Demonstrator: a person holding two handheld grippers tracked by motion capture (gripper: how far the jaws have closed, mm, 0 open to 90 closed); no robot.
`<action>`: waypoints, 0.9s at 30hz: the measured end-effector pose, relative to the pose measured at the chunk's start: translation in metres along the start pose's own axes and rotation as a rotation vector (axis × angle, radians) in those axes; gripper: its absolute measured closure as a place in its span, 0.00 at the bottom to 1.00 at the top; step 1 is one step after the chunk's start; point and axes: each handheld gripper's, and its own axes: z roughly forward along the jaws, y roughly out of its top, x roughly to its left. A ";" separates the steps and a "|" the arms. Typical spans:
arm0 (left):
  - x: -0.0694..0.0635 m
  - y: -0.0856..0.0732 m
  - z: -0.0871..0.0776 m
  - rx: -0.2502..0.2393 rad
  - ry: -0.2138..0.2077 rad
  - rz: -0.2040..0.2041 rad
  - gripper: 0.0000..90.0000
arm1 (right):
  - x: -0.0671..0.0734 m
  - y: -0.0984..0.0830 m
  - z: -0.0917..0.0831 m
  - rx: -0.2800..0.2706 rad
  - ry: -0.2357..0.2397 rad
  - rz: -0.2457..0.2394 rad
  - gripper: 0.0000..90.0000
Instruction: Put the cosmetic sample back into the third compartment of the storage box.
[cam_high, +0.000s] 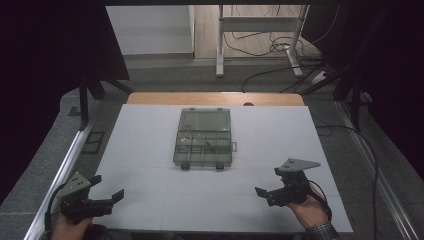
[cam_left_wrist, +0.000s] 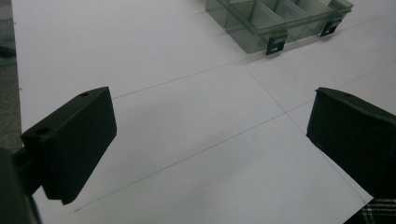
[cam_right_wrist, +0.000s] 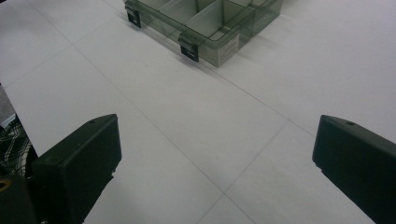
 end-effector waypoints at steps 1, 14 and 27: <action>0.000 0.000 0.000 0.000 -0.001 -0.001 0.02 | -0.001 -0.002 -0.002 -0.007 -0.009 0.003 0.01; 0.000 0.000 0.000 -0.001 0.000 -0.002 0.02 | -0.011 -0.036 -0.032 -0.069 -0.177 0.115 0.00; 0.000 0.000 0.000 0.001 0.000 -0.004 0.02 | -0.014 -0.049 -0.037 -0.075 -0.224 0.137 0.00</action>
